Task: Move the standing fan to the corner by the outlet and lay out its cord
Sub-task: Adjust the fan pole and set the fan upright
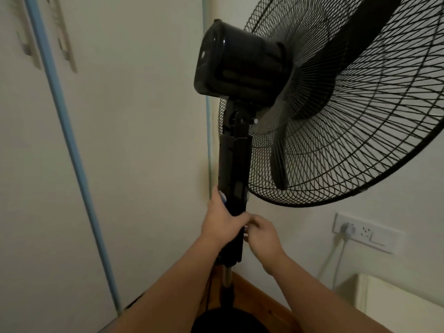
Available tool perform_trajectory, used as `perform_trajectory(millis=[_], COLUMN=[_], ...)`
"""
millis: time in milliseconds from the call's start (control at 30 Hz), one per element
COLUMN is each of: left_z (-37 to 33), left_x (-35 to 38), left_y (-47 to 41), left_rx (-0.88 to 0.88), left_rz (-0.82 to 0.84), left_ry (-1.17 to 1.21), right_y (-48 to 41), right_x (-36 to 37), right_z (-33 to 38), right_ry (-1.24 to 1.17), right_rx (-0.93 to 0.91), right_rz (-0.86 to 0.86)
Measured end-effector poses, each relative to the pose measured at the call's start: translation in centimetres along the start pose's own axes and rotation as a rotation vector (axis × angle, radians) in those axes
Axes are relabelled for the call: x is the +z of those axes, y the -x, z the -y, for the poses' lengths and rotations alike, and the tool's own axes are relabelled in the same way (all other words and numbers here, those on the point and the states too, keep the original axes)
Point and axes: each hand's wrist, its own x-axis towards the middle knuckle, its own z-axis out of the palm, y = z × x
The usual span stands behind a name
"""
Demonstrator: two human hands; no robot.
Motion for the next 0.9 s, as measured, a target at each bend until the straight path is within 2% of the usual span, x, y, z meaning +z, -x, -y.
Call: perform_trajectory(millis=[133,267,667,900], left_z=[-0.8,-1.0,0.4,0.7], left_x=[1.4,1.9,-0.1,-1.0], left_y=[-0.1,-0.2,0.0,-0.2], left_rx=[-0.051,-0.093,-0.059,-0.048], left_rz=[-0.186,-0.231,-0.125,0.015], left_ry=[-0.170,-0.271,-0.153,-0.033], right_y=[0.6,0.6,2.1,3.1], right_x=[0.2,0.5,1.7,1.6], right_z=[-0.5,-0.6,0.5,0.9], right_ry=[-0.008,-0.031,0.102,0.170], right_rx=[-0.060,-0.058,-0.062,-0.069], right_rz=[0.012,-0.017,-0.061,-0.056])
